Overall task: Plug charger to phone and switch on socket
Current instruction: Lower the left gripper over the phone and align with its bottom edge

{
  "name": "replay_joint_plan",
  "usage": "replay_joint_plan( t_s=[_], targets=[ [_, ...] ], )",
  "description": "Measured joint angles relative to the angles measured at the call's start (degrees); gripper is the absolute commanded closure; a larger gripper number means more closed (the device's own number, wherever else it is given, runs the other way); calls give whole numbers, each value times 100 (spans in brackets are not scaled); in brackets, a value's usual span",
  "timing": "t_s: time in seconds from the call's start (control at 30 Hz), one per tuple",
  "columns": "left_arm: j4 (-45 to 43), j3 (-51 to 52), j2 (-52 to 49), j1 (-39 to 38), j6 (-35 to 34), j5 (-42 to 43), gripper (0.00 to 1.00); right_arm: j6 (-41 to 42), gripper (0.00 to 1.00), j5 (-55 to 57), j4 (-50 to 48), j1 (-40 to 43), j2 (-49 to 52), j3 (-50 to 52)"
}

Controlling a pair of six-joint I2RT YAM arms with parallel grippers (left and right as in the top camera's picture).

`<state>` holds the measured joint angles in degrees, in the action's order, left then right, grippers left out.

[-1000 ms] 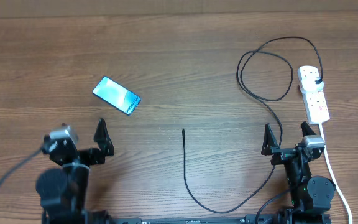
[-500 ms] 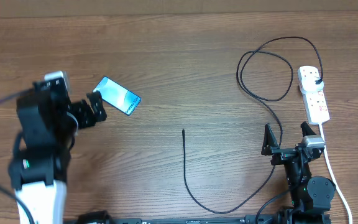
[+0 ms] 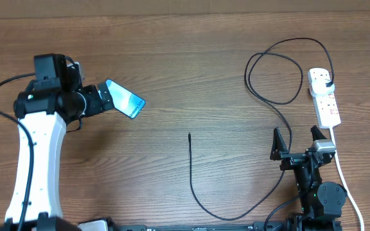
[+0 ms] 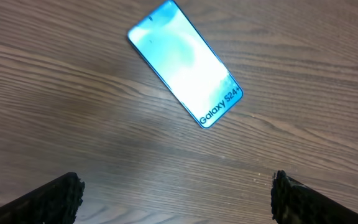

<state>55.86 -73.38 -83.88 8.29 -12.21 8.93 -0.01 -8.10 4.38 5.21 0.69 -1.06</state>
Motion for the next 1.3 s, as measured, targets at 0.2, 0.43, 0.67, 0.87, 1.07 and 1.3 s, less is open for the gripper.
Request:
replay_joint_plan(
  t_s=[0.2, 0.43, 0.67, 0.87, 1.07, 1.3],
  targets=[
    [-11, -4, -398, 0, -763, 243, 0, 4, 0, 0, -2, 0, 0, 0],
    [-79, -57, -813, -258, -2321, 57, 0, 2, 0, 0, -4, 0, 0, 0],
    [588, -1307, -1862, -1202, -3233, -396, 0, 2, 0, 2, -4, 0, 0, 0],
    [492, -2107, -2494, -1622, -3506, -671, 0, 2, 0, 0, 0, 0, 0, 0],
    [461, -2122, -2524, -1635, -3571, -699, 0, 4, 0, 0, -4, 0, 0, 0],
    [863, -2144, -2524, -1596, -4129, -704, 0, 0, 0, 2, -2, 0, 0, 0]
  ],
)
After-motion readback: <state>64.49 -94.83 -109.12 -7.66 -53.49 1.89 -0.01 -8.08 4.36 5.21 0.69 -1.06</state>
